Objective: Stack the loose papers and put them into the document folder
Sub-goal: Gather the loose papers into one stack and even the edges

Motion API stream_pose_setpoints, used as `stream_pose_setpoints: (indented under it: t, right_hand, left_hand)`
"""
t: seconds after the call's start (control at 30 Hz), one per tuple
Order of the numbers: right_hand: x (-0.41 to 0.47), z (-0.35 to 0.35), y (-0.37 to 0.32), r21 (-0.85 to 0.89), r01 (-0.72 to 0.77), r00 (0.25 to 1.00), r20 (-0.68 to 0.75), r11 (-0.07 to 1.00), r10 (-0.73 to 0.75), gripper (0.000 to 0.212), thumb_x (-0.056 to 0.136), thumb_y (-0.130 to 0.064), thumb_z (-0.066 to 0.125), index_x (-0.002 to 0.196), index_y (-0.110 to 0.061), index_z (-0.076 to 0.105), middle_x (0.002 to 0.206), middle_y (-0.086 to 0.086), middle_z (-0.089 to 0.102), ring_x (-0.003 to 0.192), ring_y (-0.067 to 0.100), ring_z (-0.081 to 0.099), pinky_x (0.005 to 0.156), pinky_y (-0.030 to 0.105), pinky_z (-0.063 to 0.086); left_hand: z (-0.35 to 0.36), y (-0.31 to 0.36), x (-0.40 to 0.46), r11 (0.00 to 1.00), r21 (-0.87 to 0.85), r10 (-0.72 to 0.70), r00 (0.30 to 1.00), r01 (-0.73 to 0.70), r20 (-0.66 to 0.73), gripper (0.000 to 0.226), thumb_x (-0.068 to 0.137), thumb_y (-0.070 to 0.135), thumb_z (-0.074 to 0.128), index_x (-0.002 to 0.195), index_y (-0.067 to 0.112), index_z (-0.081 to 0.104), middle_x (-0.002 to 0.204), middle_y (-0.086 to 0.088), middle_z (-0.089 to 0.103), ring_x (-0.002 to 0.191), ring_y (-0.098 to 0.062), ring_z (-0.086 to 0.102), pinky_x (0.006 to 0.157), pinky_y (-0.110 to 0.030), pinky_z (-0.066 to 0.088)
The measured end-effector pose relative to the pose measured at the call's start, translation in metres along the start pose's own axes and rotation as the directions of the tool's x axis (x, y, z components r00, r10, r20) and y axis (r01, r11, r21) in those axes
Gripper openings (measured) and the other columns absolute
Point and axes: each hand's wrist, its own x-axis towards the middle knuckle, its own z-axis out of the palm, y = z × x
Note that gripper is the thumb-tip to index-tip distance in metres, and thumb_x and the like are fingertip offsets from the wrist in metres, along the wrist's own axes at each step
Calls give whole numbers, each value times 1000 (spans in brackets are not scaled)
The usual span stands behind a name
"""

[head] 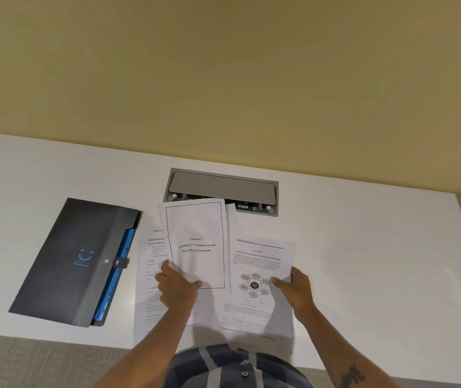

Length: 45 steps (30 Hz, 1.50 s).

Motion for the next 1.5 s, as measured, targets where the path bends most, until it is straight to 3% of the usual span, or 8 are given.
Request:
stream_pose_setpoints:
  t: [0.27, 0.53, 0.63, 0.7, 0.8, 0.9, 1.13, 1.5]
  right_hand:
    - [-6, 20, 1, 46, -51, 998, 28, 998, 49, 24, 97, -1, 68, 120, -8, 72, 119, 6, 76, 110, 30, 72, 101, 46, 58]
    - [-8, 29, -4, 111, -79, 997, 16, 991, 78, 7, 101, -13, 65, 102, -9, 71, 100, 4, 74, 91, 26, 71, 81, 37, 58]
    - [-9, 32, -2, 143, -91, 996, 20, 985, 89, 34, 100, -33, 70, 74, -16, 55, 75, -5, 52, 67, 15, 50, 65, 25, 44]
    - [-10, 31, 0, 131, -97, 993, 72, 987, 88, 36, 93, -42, 78, 91, -8, 67, 85, -2, 62, 78, 19, 61, 78, 30, 54]
    - [-15, 32, 2, 77, -91, 992, 95, 993, 84, 55, 81, -31, 92, 118, 2, 69, 113, 23, 74, 111, 38, 72, 105, 54, 57]
    - [-18, 32, 8, 48, -43, 999, 35, 998, 42, 36, 79, -6, 89, 109, 5, 71, 109, 22, 78, 107, 42, 74, 99, 57, 59]
    - [-23, 8, 5, 64, 126, 992, -28, 990, -124, 16, 82, -2, 83, 95, -5, 76, 92, 12, 81, 83, 33, 77, 78, 40, 62]
    - [-47, -89, -7, 216, 230, 970, -128, 949, -206, 29, 81, -5, 89, 95, -30, 83, 92, -4, 85, 75, 14, 82, 58, 16, 60]
  left_hand:
    - [3, -22, -16, 965, 212, 147, 988, -153, 42, 119, 61, 40, 98, 153, 20, 24, 140, -15, 47, 124, -34, 58, 99, -52, 53]
    - [16, -48, -40, 921, 316, 213, 974, -227, 80, 125, 53, 55, 95, 151, 26, 22, 141, -8, 44, 126, -28, 55, 102, -49, 53]
    - [22, -55, -51, 907, 330, 242, 965, -261, 99, 125, 52, 59, 92, 150, 27, 22, 141, -6, 43, 128, -27, 52, 102, -47, 51]
    - [26, -59, -57, 897, 329, 265, 955, -294, 132, 124, 52, 63, 89, 150, 28, 21, 142, -4, 42, 130, -27, 50, 102, -47, 49]
    - [31, -64, -67, 889, 312, 287, 939, -336, 191, 115, 56, 71, 78, 148, 29, 25, 144, -2, 41, 132, -27, 47, 104, -49, 44]
    - [31, -67, -74, 911, 257, 270, 937, -324, 223, 104, 61, 79, 61, 148, 30, 32, 147, 0, 38, 135, -27, 44, 106, -52, 39]
    - [23, -72, -69, 932, 211, 266, 952, -294, 152, 72, 85, 70, 51, 144, 30, 42, 153, -2, 38, 137, -28, 45, 107, -51, 45]
    - [22, -71, -67, 940, 224, 213, 955, -259, 208, 68, 87, 69, 51, 144, 32, 40, 152, 1, 35, 138, -25, 42, 111, -53, 41]
